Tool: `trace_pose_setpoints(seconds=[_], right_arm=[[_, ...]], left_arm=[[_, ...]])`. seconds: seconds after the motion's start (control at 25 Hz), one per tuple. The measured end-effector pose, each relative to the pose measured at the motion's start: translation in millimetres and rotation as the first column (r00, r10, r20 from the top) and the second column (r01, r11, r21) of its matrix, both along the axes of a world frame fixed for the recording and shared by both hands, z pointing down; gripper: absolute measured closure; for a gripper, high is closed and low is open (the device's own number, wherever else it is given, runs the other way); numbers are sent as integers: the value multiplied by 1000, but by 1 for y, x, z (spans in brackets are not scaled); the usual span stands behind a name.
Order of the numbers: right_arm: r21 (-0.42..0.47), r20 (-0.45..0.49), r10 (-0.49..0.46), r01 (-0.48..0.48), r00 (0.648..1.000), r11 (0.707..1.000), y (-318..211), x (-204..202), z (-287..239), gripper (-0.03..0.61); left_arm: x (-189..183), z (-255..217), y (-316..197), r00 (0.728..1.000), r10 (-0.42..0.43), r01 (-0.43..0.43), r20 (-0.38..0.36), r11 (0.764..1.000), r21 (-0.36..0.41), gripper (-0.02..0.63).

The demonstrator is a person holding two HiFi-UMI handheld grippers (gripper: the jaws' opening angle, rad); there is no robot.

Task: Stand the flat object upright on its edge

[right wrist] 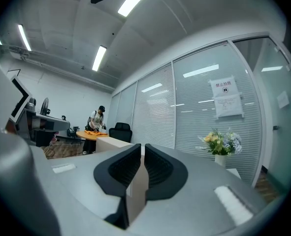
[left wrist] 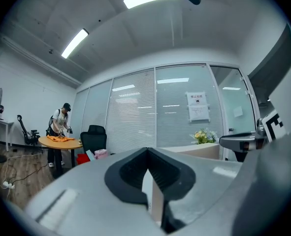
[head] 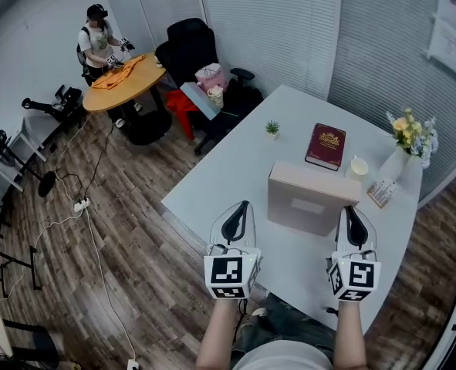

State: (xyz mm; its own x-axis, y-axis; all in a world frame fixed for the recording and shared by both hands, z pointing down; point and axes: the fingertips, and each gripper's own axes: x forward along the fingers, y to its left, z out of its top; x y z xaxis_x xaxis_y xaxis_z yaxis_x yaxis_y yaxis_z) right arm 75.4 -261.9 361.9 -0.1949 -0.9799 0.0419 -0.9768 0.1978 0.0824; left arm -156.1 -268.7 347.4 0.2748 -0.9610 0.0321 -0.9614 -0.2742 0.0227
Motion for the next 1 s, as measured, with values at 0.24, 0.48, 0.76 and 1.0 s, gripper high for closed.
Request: trace_pose_setpoints(seconds=[0.24,0.48,0.76,1.0], right_arm=[[-5,-2,5,-5,1000,1000,0,2,1,537],[-4,-7,8,-8,1000,1000,0,4,1,537],[-10,-9,13,-13,1000,1000,3,5,3,538],[-11,-8,17,-17,1000,1000,4,7,4,538]], left_arm=[[0,0,0,1000,-1,1,-1,1000,-9,614],[2,3,-1,1000,3,-3,4,1000,-14,614],[2,5,1,1000,5,-5,2,1000,-17,614],[5,4,2,1000,15,-15,9,1000,-11,614]])
